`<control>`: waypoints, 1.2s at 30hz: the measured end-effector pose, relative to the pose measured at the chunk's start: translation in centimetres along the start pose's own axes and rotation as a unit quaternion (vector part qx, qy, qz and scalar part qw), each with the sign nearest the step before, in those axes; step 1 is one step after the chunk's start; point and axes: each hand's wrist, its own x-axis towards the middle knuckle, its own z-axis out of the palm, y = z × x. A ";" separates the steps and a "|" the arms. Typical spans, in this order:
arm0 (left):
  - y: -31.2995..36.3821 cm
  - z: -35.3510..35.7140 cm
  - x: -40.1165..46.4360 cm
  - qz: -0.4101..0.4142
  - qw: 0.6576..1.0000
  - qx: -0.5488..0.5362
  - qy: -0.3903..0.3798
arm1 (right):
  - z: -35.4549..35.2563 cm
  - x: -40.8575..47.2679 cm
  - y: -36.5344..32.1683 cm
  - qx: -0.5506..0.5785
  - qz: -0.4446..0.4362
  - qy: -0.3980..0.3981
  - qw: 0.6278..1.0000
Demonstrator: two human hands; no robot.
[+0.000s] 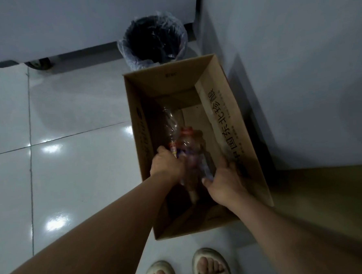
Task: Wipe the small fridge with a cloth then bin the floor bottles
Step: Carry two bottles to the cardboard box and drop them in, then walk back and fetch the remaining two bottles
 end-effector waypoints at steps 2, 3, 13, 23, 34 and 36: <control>0.5 -1.4 -1.3 0.025 1.000 0.016 0.002 | -1.2 -1.5 -0.3 -0.028 -0.024 -0.012 0.999; 0.8 -2.3 -2.1 0.036 0.999 0.028 0.000 | -1.9 -2.4 -0.5 -0.043 -0.041 -0.018 0.998; 5.3 -15.7 -12.9 0.137 0.972 0.190 0.006 | -12.8 -13.9 -9.1 -0.169 -0.116 -0.043 0.978; 8.0 -31.6 -27.0 0.146 0.969 0.197 0.015 | -25.4 -28.2 -19.7 -0.216 -0.216 -0.065 0.950; 9.6 -43.0 -40.9 0.153 0.969 0.163 0.104 | -30.8 -40.4 -26.2 -0.291 -0.345 -0.040 0.891; 9.2 -44.6 -43.0 0.152 0.966 0.166 0.125 | -31.1 -41.9 -26.9 -0.305 -0.352 -0.044 0.884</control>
